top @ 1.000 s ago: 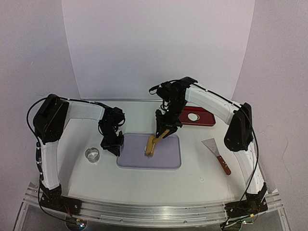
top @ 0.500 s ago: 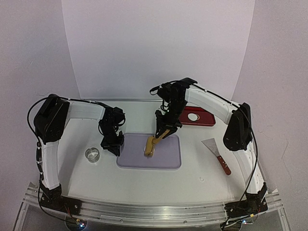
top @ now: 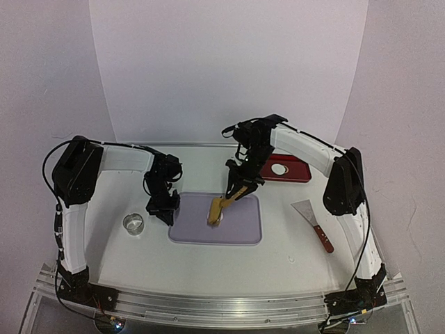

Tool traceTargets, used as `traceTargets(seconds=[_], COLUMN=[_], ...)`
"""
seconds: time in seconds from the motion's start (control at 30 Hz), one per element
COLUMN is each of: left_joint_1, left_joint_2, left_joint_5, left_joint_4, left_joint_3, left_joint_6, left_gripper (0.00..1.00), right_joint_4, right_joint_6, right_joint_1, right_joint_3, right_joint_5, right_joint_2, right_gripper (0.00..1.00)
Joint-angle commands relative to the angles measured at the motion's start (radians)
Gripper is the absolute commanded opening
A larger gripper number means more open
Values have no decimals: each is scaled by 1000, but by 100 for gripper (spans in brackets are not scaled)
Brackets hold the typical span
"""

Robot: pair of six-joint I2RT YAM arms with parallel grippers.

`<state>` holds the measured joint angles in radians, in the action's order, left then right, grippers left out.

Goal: Roll out the dumpling wrappers from the dough

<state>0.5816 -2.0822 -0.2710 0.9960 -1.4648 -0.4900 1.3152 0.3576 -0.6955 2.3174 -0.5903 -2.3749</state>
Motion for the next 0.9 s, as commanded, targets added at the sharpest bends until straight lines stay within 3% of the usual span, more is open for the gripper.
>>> traceTargets(seconds=[0.0,0.3,0.87], left_joint_1=[5,2,-37], left_joint_2=[-51,-78,-81], left_joint_5=[45,54,49], left_joint_4=[8,42,69], left_joint_3=[-24,-70,-78], left_joint_6=[14,32,63], left_gripper=[0,0,0], right_joint_4=[242,247,166], right_joint_6=[-6,-10,-9], right_joint_1=[15,16,52], right_joint_3=[-89,-101,-277], right_joint_5=[218,276,362], right_joint_2=[-117,-157,-164], right_gripper=[0,0,0])
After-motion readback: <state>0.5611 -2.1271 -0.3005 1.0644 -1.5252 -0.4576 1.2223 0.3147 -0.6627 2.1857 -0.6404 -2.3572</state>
